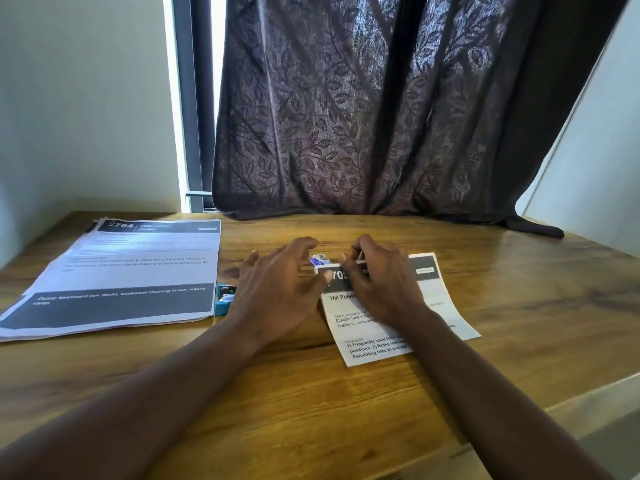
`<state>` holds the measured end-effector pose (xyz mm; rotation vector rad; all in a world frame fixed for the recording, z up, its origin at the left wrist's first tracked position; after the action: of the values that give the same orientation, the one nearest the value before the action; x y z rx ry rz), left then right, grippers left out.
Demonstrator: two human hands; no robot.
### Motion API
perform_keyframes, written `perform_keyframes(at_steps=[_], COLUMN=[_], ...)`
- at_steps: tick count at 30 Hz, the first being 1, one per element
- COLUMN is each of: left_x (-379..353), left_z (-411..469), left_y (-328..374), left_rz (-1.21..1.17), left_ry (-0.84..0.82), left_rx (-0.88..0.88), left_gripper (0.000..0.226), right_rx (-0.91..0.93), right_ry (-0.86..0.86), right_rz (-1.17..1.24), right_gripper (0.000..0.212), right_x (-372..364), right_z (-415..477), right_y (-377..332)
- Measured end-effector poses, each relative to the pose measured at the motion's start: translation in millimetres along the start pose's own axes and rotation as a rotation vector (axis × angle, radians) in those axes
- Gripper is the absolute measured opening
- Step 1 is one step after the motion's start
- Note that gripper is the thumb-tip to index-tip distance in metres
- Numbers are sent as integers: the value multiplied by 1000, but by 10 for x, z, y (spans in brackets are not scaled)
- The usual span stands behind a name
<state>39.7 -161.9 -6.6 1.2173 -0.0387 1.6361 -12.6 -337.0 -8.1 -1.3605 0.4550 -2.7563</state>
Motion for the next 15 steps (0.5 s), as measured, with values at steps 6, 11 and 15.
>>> perform_keyframes(at_steps=[6,11,15], left_x=[53,103,177], left_z=[23,32,101], left_y=[-100,-80,-90], left_rz=[-141,-144,8], left_ry=[110,152,33], left_rx=[20,-30,-139], left_gripper=[22,18,21], right_rx=[161,305,378], right_ry=[139,98,14], right_rz=[-73,1,-51], right_gripper=[36,24,16], right_x=[64,18,-96], right_z=[-10,-91,-81], right_y=[-172,-334,-368])
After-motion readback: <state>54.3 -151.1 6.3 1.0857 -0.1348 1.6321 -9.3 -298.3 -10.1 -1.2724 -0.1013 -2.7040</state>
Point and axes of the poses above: each hand's wrist, its own z-axis towards the middle knuckle, its own x-axis out of the back of the hand, y = z × x, the point moved 5 cm from there along z, towards the middle knuckle, and after that the axes turned 2 degrees about z, right-handed, at the moved point
